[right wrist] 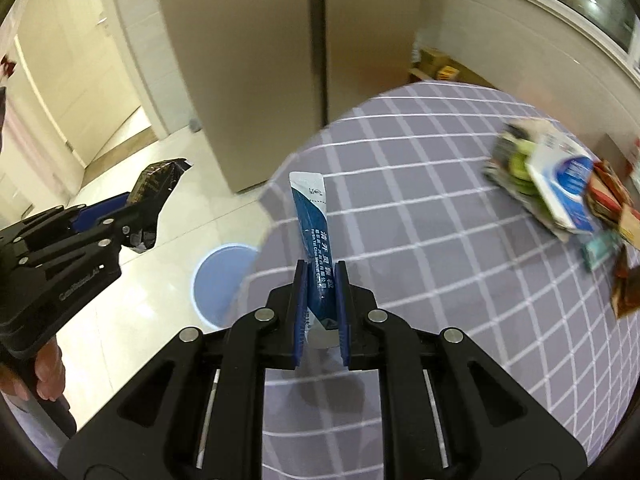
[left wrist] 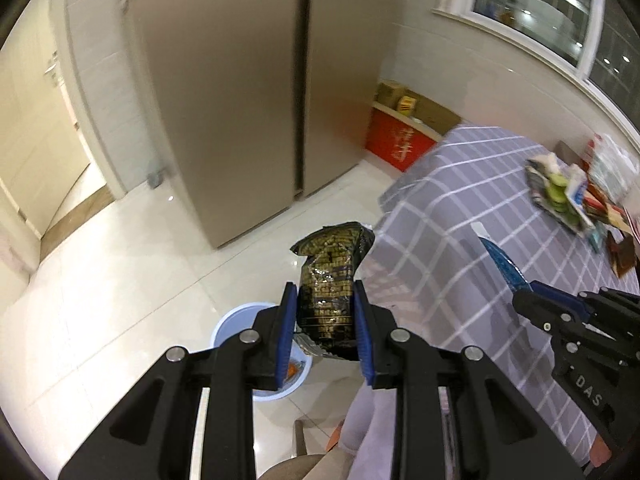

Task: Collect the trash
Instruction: 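Carry the snack bag and toothpaste tube with both tools over the bucket, then open both tools to drop the snack bag and tube into the bucket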

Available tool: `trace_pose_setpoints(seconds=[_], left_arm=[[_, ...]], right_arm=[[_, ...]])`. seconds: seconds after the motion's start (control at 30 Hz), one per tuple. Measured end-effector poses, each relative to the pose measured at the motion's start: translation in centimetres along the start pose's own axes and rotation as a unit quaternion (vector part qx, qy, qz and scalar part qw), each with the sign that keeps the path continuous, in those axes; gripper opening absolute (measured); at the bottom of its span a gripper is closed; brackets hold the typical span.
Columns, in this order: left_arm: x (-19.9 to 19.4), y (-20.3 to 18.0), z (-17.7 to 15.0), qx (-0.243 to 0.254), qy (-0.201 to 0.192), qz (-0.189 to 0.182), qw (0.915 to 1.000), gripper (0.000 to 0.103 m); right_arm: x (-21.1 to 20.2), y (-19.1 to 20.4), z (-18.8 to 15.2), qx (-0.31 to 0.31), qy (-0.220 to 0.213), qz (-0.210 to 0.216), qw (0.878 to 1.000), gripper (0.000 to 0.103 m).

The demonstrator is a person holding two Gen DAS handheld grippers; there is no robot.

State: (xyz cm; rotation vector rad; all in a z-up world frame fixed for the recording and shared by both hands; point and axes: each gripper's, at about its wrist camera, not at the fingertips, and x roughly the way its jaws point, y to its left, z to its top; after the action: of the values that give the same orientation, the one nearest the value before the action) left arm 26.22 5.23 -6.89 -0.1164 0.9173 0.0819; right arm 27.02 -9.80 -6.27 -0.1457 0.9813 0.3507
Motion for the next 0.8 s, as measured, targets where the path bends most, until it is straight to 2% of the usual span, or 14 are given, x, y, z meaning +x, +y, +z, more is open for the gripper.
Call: trace_pose_setpoints(seconds=[0.47,0.5,0.6,0.8], left_arm=[[1.7,6.7,-2.3,-0.051,0.034,0.038,0.9974,0.027],[1.9,6.9,-2.3,-0.051,0.035,0.038,0.9974,0.03],[2.9,8.0,-2.1,-0.064,0.041,0.04,0.9963,0.054],[3.4,10.2,-2.7,-0.076,0.048,0.052,0.9946,0.054]], right_arm=[[4.4,6.6,0.6,-0.055,0.049,0.034,0.997,0.013],[4.8,6.9,0.6,-0.057,0.052,0.036,0.996,0.013],[5.5,7.8,0.3,-0.063,0.062,0.034,0.995,0.014],[6.8,8.4,0.2,-0.069,0.08,0.029,0.994,0.014]])
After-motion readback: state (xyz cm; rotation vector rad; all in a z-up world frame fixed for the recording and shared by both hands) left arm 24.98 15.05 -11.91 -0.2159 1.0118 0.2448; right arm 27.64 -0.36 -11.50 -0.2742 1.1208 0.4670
